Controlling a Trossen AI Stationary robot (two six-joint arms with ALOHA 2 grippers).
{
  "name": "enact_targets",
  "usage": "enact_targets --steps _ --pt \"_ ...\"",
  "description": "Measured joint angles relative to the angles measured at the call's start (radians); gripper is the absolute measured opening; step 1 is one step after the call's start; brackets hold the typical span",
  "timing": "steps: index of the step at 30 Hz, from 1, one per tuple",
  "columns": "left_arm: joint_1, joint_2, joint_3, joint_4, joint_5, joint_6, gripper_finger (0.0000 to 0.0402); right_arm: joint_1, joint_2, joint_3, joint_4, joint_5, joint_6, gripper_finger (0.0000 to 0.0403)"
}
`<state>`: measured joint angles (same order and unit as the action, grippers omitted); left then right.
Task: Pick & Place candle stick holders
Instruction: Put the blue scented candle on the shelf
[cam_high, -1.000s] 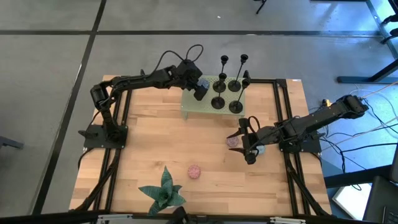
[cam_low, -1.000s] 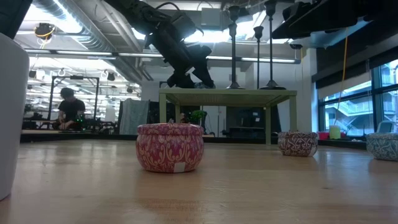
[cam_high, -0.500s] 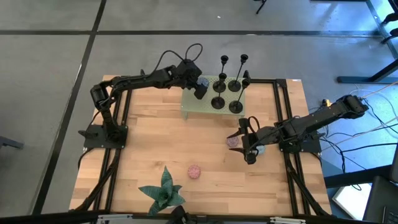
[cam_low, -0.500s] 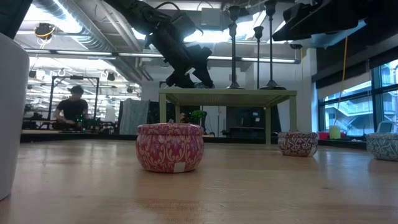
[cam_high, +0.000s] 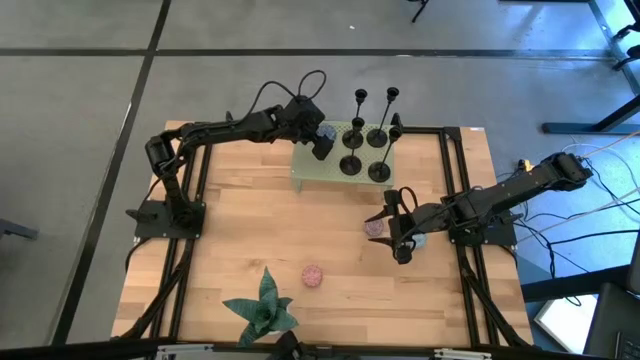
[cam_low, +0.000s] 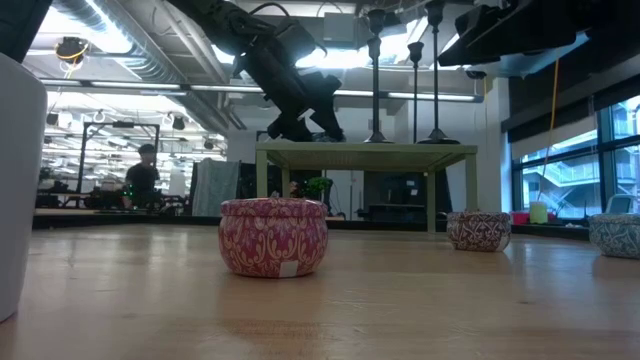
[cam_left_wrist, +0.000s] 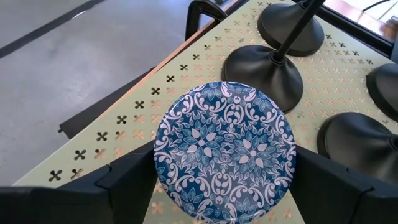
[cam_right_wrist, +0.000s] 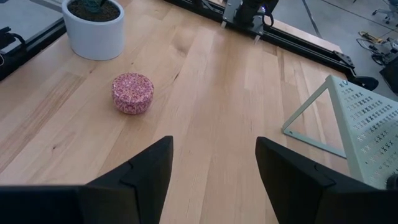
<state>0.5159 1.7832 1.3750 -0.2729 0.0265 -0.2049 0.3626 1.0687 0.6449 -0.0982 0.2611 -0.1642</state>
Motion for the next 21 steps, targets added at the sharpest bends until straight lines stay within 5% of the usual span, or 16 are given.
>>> enact_targets --steps 21 --pt "0.0 0.0 0.0 -0.018 -0.001 0.001 0.0318 0.0 0.0 0.0 0.0 0.0 0.002 0.0232"
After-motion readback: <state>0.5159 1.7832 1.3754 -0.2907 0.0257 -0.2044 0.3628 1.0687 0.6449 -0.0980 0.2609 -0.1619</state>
